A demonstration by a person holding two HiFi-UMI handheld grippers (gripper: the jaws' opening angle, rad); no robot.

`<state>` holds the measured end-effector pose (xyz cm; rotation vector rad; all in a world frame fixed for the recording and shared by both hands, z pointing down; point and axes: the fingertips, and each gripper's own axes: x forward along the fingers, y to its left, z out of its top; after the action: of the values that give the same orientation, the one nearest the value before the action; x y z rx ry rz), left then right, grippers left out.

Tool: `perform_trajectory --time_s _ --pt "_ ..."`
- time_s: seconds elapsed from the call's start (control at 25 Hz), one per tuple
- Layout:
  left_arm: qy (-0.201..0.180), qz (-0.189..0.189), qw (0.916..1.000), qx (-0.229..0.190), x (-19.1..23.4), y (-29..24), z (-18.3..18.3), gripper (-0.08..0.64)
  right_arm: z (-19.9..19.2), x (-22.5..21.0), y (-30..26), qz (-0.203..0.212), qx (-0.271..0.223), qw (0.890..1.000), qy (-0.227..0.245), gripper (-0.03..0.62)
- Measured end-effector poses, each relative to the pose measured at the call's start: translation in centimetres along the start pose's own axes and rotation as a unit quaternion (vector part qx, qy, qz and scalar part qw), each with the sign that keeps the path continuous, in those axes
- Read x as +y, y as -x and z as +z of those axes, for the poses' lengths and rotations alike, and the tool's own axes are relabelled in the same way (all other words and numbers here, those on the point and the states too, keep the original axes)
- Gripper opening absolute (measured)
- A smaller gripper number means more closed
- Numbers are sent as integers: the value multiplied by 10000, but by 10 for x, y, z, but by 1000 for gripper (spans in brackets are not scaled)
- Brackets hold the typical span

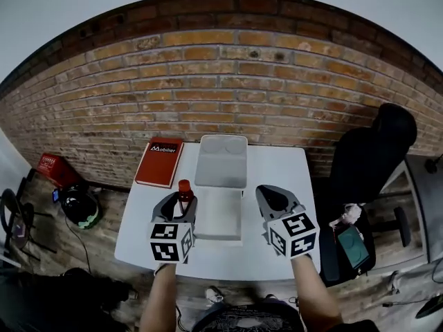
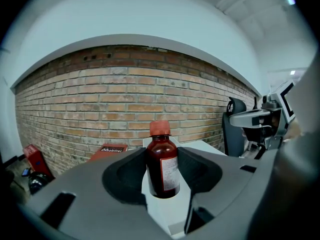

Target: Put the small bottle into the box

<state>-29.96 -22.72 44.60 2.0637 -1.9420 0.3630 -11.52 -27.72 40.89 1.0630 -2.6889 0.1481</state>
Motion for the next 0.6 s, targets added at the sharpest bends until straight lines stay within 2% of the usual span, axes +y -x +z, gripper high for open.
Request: perform_trajectory --time_s 0.32,0.6 --pt "-298 -744 9968 -14 -1 -17 12 209 10 7 7 -680 -70 9976 -120 20" --pt "-473 -1408 9888 159 -22 -22 15 210 11 15 19 -1018 -150 9945 -200 20"
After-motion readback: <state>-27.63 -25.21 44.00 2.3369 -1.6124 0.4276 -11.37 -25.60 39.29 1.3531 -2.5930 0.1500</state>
